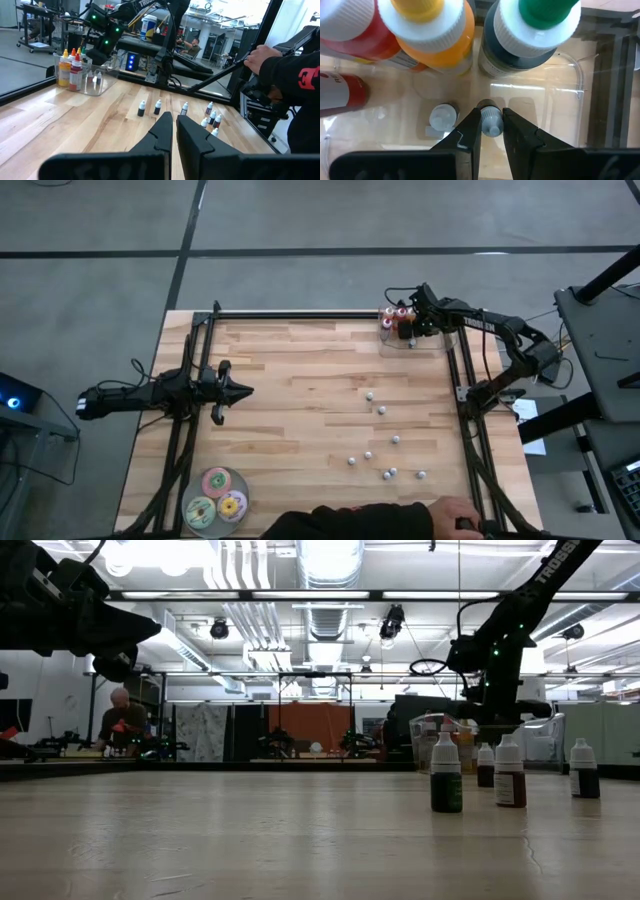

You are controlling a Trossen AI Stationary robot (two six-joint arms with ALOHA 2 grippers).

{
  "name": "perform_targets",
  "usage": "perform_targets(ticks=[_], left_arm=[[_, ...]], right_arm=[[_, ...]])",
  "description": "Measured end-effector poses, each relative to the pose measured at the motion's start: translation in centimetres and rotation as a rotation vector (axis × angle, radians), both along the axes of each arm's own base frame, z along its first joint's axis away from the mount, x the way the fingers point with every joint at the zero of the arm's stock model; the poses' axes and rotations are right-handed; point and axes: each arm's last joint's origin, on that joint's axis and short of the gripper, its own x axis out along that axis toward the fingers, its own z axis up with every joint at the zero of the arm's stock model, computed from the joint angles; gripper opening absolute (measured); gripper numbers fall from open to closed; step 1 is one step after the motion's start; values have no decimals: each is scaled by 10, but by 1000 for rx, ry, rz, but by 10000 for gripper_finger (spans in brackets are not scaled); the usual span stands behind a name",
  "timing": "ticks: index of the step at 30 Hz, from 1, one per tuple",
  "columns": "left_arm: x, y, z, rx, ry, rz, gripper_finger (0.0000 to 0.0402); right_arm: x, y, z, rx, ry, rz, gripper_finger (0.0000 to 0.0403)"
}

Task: Pick & Place food coloring
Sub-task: Put the small blue food coloring bottle into the bin

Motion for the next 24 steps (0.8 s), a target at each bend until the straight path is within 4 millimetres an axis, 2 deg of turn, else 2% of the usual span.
perform_targets(ticks=[24], left_arm=[[0,0,0,0,0,0,0]], right_arm=[[1,-2,0,-19,-7,6,59]])
